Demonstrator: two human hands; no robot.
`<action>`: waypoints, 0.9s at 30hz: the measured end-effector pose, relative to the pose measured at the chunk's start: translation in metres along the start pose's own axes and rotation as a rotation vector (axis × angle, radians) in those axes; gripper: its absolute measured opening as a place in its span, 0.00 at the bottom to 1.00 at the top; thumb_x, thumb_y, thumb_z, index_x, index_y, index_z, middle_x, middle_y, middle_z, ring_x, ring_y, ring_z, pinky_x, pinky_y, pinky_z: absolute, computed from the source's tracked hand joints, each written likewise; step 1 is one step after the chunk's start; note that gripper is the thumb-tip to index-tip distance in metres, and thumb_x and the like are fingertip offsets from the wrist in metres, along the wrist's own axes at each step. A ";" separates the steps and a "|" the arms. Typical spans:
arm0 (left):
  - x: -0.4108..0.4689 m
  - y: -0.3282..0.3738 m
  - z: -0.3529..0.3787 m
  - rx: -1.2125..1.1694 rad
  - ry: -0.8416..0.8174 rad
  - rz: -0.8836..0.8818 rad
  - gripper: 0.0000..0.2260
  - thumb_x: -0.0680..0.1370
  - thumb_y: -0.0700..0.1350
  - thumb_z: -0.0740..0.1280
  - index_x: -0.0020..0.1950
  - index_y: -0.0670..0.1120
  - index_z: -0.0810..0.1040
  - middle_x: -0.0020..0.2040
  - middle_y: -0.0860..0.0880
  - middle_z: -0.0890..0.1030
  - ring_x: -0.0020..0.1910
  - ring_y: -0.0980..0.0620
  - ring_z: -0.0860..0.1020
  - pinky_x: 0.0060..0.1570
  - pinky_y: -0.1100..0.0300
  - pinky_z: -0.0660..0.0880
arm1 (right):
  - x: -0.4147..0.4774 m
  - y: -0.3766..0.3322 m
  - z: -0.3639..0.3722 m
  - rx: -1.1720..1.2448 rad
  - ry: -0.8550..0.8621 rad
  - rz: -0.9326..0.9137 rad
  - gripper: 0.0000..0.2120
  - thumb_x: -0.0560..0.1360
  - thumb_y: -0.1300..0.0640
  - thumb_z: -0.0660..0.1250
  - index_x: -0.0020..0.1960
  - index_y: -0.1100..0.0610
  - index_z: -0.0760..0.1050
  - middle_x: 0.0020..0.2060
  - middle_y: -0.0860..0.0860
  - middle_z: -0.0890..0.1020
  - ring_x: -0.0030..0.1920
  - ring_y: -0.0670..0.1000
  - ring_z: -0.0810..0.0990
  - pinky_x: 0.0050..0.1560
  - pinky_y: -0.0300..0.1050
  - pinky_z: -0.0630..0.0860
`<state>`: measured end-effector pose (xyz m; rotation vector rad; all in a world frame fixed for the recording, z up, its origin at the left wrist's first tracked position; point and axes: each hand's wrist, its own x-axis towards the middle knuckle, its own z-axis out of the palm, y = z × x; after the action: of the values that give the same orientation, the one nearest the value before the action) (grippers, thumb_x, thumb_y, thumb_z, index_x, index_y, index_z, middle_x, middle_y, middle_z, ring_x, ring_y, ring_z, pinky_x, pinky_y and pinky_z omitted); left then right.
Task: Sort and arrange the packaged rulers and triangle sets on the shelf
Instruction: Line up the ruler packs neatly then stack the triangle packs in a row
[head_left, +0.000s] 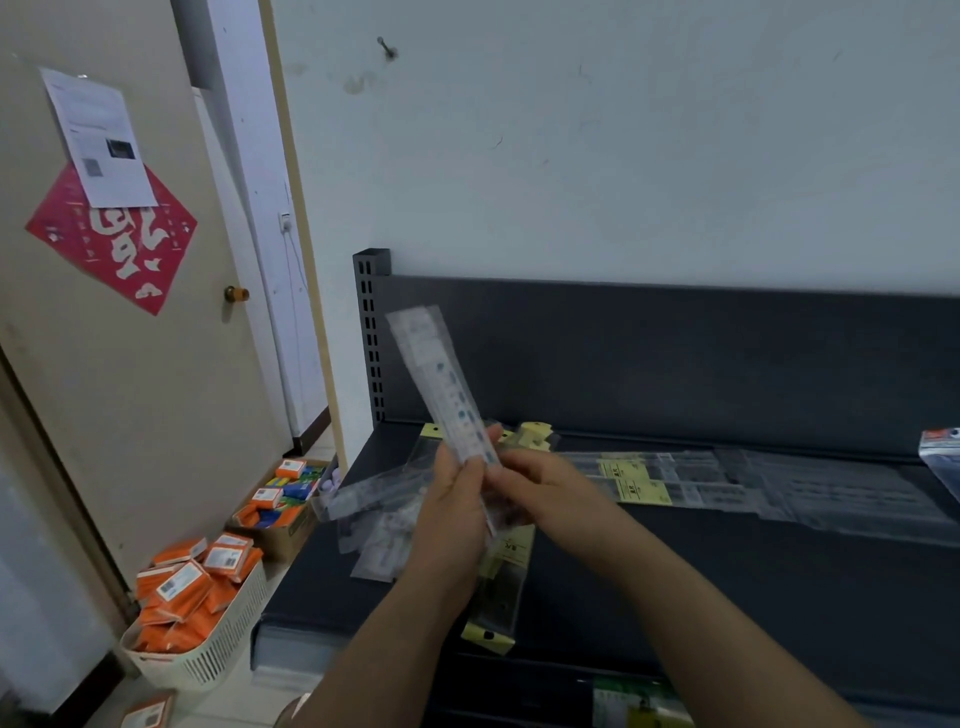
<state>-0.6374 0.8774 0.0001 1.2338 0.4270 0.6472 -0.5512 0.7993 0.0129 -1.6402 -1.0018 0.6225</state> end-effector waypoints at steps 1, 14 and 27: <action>0.001 -0.001 0.002 0.008 -0.023 -0.002 0.15 0.84 0.43 0.53 0.68 0.52 0.71 0.59 0.46 0.80 0.55 0.50 0.81 0.53 0.50 0.79 | -0.002 -0.003 -0.003 -0.004 0.011 -0.018 0.11 0.80 0.57 0.62 0.61 0.56 0.77 0.47 0.51 0.85 0.47 0.47 0.83 0.49 0.44 0.80; 0.008 -0.013 0.030 1.011 -0.083 0.641 0.28 0.78 0.48 0.65 0.76 0.54 0.58 0.73 0.53 0.63 0.74 0.52 0.57 0.73 0.52 0.55 | -0.081 0.028 -0.134 -0.906 0.187 0.134 0.14 0.79 0.60 0.61 0.62 0.50 0.77 0.54 0.48 0.80 0.56 0.48 0.78 0.53 0.39 0.72; 0.002 -0.048 0.120 1.404 -0.309 0.277 0.02 0.80 0.49 0.61 0.49 0.53 0.73 0.49 0.54 0.78 0.47 0.53 0.76 0.48 0.55 0.75 | -0.134 0.091 -0.206 -0.590 0.271 0.179 0.05 0.76 0.59 0.68 0.51 0.53 0.79 0.45 0.42 0.80 0.48 0.43 0.78 0.45 0.28 0.72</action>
<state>-0.5505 0.7820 -0.0110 2.7183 0.4462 0.3090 -0.4265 0.5720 -0.0239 -2.2806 -0.8888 0.2094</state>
